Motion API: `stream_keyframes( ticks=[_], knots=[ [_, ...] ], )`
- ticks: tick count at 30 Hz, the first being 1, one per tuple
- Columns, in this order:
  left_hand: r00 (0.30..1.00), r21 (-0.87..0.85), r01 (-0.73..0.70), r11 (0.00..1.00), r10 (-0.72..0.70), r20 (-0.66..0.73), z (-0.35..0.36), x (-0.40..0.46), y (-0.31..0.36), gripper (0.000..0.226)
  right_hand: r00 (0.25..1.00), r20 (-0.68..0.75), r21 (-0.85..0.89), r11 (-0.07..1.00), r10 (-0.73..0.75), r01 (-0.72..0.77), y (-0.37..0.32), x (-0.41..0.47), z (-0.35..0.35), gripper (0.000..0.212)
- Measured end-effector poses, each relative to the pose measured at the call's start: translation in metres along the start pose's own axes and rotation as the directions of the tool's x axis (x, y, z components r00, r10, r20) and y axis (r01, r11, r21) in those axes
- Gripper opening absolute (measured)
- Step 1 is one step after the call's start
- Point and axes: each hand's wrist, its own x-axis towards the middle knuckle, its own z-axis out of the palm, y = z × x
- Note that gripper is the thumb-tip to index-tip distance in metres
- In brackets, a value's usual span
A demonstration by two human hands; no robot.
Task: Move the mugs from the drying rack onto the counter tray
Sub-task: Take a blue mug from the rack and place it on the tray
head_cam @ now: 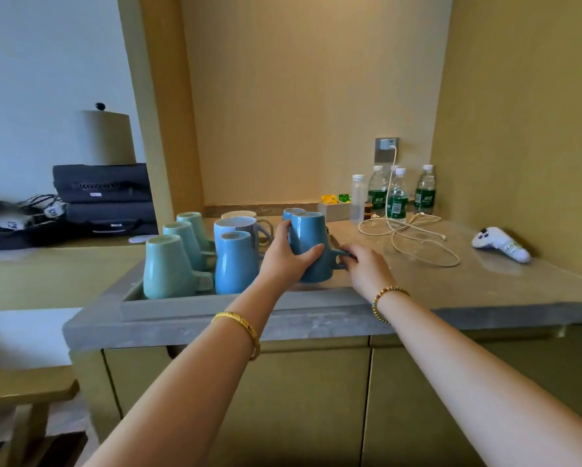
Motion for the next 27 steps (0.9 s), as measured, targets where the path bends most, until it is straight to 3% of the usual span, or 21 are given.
stream_keyframes(
  ticks=[4,15,22,27],
  knots=[
    [0.999,0.019,0.008,1.000,-0.009,0.048,0.010,0.006,-0.010,0.079,0.999,0.036,-0.093,0.995,0.038,-0.035,0.014,0.008,0.002,0.027],
    [0.999,0.122,-0.012,0.993,0.005,0.053,0.011,0.014,-0.027,0.079,0.980,0.196,-0.346,0.937,0.026,0.044,0.017,0.018,0.013,0.026],
    [0.999,0.256,-0.029,0.966,0.035,-0.018,0.019,0.014,-0.031,0.062,0.974,0.161,-0.482,0.848,-0.162,0.221,0.022,0.007,0.013,0.034],
    [0.994,0.263,-0.080,0.961,0.098,-0.055,0.023,0.010,-0.029,0.073,0.973,0.138,-0.509,0.829,-0.187,0.232,0.023,0.005,0.017,0.035]
  ],
)
